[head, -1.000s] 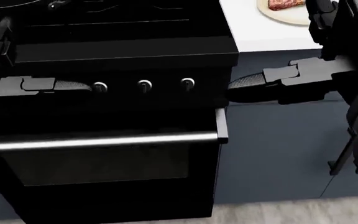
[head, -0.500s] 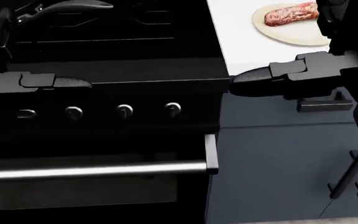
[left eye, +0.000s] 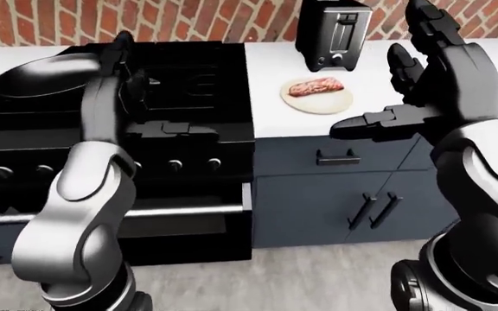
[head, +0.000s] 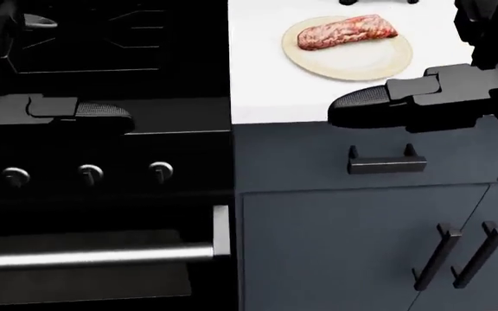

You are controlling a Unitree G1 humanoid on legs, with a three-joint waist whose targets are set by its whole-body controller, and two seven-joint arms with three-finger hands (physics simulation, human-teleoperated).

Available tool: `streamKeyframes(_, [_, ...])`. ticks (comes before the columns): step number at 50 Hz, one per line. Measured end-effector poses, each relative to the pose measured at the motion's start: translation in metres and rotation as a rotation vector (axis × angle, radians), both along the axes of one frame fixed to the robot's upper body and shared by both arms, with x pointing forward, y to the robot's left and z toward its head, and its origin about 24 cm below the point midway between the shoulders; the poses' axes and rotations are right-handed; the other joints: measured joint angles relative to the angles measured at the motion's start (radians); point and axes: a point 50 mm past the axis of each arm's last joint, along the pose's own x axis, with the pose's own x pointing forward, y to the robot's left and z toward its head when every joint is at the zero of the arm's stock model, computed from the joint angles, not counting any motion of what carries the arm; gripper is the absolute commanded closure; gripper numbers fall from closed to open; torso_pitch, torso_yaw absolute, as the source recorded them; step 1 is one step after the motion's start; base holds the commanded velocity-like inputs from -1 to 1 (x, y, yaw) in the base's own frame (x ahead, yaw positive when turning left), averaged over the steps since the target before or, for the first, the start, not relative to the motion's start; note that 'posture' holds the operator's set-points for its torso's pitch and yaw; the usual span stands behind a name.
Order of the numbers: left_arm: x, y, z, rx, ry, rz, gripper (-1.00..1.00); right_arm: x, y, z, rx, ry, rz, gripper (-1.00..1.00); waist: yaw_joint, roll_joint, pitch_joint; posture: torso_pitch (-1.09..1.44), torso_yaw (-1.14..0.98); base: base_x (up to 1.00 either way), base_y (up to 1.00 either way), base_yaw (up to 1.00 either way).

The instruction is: Pick the salami from the plate and place it in the pan.

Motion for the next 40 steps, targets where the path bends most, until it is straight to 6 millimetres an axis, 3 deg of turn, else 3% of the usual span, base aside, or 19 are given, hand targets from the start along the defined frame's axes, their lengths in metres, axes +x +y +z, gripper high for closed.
streamKeyframes(4, [0.000,-0.001,0.001,0.001,-0.007,-0.002,-1.00,0.000,0.000,0.001,-0.001,-0.005,0.000,-1.00,-0.004,0.034,-0.003,0.00,0.00,0.00,-0.40,0.00])
streamKeyframes(6, [0.000,0.002,-0.002,-0.002,0.009,0.010,-1.00,0.001,0.003,-0.003,-0.003,0.014,0.016,-1.00,0.005,0.014,0.006,0.00,0.00,0.00,-0.40,0.00])
streamKeyframes(8, [0.002,0.005,-0.007,-0.007,0.042,0.028,-1.00,0.004,0.006,-0.008,-0.009,0.044,0.035,-1.00,0.004,0.035,-0.002,0.00,0.00,0.00,-0.39,0.00])
streamKeyframes(10, [0.003,0.006,-0.006,-0.006,0.045,0.033,-1.00,0.004,0.006,-0.008,-0.010,0.049,0.037,-1.00,0.000,0.038,-0.017,0.00,0.00,0.00,-0.39,0.00])
streamKeyframes(14, [-0.001,0.004,0.003,-0.002,-0.010,0.025,-1.00,0.001,0.004,-0.002,-0.008,0.003,0.024,-1.00,0.002,-0.012,-0.012,0.00,0.00,0.00,-0.39,0.00])
streamKeyframes(16, [-0.001,0.004,0.004,-0.002,-0.019,0.021,-1.00,0.000,0.004,0.000,-0.010,-0.006,0.021,-1.00,-0.002,-0.060,-0.019,0.00,0.00,0.00,-0.39,0.00])
streamKeyframes(18, [0.000,0.000,0.000,-0.006,-0.002,-0.001,-1.00,0.001,0.000,-0.003,-0.005,0.011,0.000,-1.00,-0.019,-0.053,-0.007,0.00,0.00,0.00,-0.36,0.00])
streamKeyframes(21, [0.004,-0.003,-0.008,0.000,0.050,-0.025,-1.00,0.004,-0.002,-0.007,0.001,0.040,-0.019,-1.00,-0.019,-0.061,-0.006,0.00,0.00,0.07,-0.01,0.00])
streamKeyframes(28, [-0.001,-0.001,0.002,-0.001,-0.013,-0.005,-1.00,0.002,0.000,-0.004,-0.010,0.014,-0.003,-1.00,-0.013,-0.019,0.005,0.00,0.00,0.15,0.00,0.00])
streamKeyframes(35, [0.001,-0.002,-0.002,-0.002,0.016,-0.017,-1.00,0.002,-0.001,-0.005,-0.009,0.020,-0.012,-1.00,-0.020,0.020,0.013,0.00,0.00,0.18,0.01,0.00])
streamKeyframes(38, [0.002,-0.001,-0.002,-0.002,0.015,-0.009,-1.00,0.002,0.001,-0.002,-0.013,0.012,-0.004,-1.00,-0.022,0.062,0.005,0.00,0.00,0.18,0.01,0.00])
streamKeyframes(40, [0.001,0.003,-0.003,-0.006,0.017,0.010,-1.00,0.002,0.004,-0.005,-0.015,0.016,0.015,-1.00,-0.009,0.045,0.009,0.00,0.00,0.18,0.01,0.00])
